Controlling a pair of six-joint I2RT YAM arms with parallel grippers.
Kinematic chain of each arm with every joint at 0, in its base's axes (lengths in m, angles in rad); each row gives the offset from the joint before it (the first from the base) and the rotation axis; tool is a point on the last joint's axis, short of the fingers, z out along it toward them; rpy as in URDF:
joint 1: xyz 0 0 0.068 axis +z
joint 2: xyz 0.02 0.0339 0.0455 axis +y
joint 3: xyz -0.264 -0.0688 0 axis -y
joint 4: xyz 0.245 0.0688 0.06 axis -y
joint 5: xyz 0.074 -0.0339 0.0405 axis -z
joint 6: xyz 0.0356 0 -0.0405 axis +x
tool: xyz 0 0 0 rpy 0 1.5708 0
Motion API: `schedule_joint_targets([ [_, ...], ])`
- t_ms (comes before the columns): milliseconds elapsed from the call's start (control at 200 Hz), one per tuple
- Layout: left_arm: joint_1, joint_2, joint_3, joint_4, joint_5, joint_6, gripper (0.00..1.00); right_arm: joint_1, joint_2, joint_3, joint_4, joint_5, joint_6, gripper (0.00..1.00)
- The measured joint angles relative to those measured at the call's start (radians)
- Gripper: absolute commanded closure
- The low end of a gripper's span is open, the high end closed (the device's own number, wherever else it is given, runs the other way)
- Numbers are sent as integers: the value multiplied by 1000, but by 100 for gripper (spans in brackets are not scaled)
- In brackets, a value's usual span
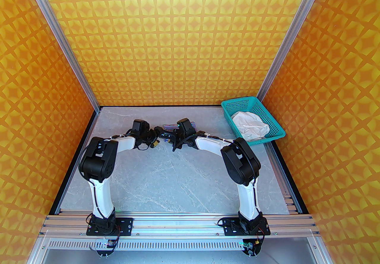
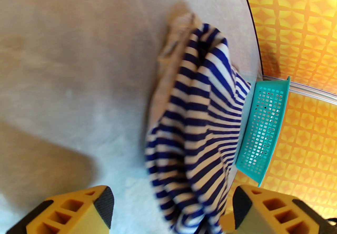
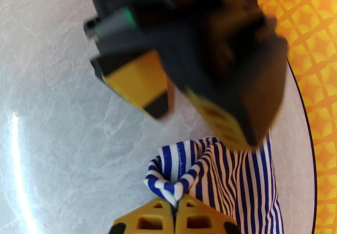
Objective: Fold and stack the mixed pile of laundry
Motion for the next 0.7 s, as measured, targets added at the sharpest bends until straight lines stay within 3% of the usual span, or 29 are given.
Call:
schedule_joint_targets([
  [155,-27,42,45,22,-7,-45,26,-2,0,-2,23,-14,8,100],
  [280,-48,65,56,44,-11,-90,39,-3,-1,-5,44,-21,18,100],
  [370,-58,78,63,50,-14,-116,58,-3,-6,-17,57,-25,20,100],
  [420,-59,85,68,50,-18,-125,80,-3,-11,-24,61,-25,23,100],
  [470,-62,86,73,48,-22,-128,97,-3,-18,-34,68,-25,27,82],
  [535,-63,86,95,32,-29,-116,100,-3,-26,-50,82,-24,41,61],
  [610,-60,90,146,-13,-42,-67,100,-3,-52,-86,103,-19,66,49],
  [700,-41,92,194,-77,-55,23,100,-4,-119,-157,127,-9,119,47],
])
